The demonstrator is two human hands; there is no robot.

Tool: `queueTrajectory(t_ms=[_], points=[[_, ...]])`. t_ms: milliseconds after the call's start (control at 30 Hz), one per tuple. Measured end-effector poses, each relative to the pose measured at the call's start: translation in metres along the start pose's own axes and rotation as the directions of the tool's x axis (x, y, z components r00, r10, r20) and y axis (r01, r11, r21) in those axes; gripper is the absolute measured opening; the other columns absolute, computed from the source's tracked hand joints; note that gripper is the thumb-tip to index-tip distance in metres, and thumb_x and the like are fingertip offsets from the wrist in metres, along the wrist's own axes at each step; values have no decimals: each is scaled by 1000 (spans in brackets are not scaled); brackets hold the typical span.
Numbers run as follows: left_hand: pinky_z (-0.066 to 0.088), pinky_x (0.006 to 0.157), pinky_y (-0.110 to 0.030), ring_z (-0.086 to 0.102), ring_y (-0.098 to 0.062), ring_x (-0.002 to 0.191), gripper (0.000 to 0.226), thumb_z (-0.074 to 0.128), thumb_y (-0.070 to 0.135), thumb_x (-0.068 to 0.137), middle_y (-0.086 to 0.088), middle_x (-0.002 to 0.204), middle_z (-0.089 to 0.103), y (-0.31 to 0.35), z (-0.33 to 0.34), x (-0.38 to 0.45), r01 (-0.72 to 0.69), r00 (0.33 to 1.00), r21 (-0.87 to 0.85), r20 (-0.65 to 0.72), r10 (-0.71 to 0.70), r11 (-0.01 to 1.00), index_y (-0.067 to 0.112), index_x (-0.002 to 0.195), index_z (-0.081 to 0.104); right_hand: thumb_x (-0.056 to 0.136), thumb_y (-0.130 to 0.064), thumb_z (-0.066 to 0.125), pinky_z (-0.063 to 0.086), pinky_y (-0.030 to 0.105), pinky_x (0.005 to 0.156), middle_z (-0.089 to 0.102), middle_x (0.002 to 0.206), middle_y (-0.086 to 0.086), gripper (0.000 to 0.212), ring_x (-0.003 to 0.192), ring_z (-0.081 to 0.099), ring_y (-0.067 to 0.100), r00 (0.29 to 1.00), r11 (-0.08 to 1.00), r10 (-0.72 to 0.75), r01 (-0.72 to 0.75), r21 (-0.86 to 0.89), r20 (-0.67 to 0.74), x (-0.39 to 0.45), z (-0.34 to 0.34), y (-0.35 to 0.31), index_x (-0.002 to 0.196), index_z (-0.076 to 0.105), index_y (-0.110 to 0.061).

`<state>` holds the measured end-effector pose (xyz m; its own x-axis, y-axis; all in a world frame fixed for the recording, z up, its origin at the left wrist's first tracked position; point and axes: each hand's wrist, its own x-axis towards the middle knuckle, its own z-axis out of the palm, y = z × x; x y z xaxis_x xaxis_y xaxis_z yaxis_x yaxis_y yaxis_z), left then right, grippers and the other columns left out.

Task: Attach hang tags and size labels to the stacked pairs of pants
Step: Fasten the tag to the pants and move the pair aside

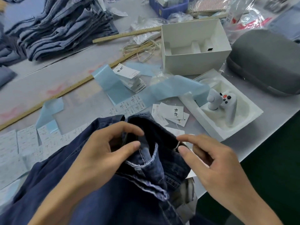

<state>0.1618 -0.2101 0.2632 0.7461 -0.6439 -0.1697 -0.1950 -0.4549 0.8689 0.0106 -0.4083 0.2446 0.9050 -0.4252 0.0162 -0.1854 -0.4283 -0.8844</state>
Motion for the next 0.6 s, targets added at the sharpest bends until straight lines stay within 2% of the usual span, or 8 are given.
queueTrajectory(t_ms=[67, 233, 300, 367, 433, 500, 533, 600], points=[[59, 74, -26, 76, -17, 86, 35, 72, 9, 92, 2, 93, 78, 1, 0, -3, 8, 1000, -171, -10, -10, 985, 36, 115, 73, 89, -52, 66, 36, 11, 63, 47, 71, -25, 22, 66, 50, 5, 998, 989, -57, 60, -133, 21, 0, 4, -2, 100, 74, -36], [61, 56, -34, 72, -30, 66, 52, 53, -12, 94, -15, 84, 76, 17, 2, 0, 94, 985, -432, -89, -146, 897, 35, 108, 70, 90, -32, 71, 33, 7, 69, 39, 82, -23, 27, 71, 44, -3, 950, 932, -307, 288, -220, -55, 0, 8, -7, 114, 76, -20], [59, 55, -39, 69, -34, 63, 52, 49, -10, 95, -20, 84, 74, 22, 3, 4, 138, 972, -464, -105, -209, 875, 37, 108, 68, 87, -23, 74, 34, 10, 70, 38, 86, -15, 40, 77, 38, -1, 919, 873, -394, 379, -308, 17, 1, 12, -9, 127, 71, -16], [58, 59, -42, 68, -35, 65, 45, 55, -2, 95, -24, 84, 72, 28, 2, 7, 154, 965, -483, -113, -236, 862, 38, 109, 68, 87, -22, 76, 34, 14, 69, 37, 91, -14, 52, 83, 37, 3, 907, 816, -398, 420, -397, 139, 3, 18, -9, 137, 64, -18], [61, 63, -38, 73, -31, 72, 28, 69, 19, 87, -18, 85, 75, 34, -3, 10, 155, 971, -498, -83, -225, 853, 36, 109, 72, 88, -21, 78, 33, 19, 65, 36, 90, -14, 42, 82, 37, 6, 904, 817, -391, 429, -385, 175, 3, 26, -14, 128, 69, -18], [62, 72, -34, 76, -19, 83, 23, 73, 37, 80, -1, 89, 79, 32, -10, 14, 143, 980, -313, -89, -178, 939, 33, 102, 78, 94, -17, 70, 29, 23, 63, 37, 84, -10, 10, 77, 37, 10, 876, 820, -464, 480, -313, 128, 2, 33, -21, 101, 75, -11], [61, 76, -35, 76, -12, 84, 17, 73, 41, 82, 6, 88, 79, 30, -15, 16, 121, 984, -134, -112, -136, 984, 34, 97, 80, 97, -12, 65, 26, 26, 62, 38, 80, -6, 14, 74, 35, 12, 867, 813, -493, 491, -314, 79, 1, 36, -28, 85, 71, -7], [58, 75, -34, 71, 0, 75, 11, 72, 46, 89, 16, 79, 76, 30, -24, 20, 72, 981, 175, -191, -38, 982, 37, 90, 78, 99, -7, 60, 23, 31, 61, 34, 72, 1, 32, 69, 31, 17, 825, 771, -565, 527, -356, -2, -3, 43, -39, 67, 57, -6]])
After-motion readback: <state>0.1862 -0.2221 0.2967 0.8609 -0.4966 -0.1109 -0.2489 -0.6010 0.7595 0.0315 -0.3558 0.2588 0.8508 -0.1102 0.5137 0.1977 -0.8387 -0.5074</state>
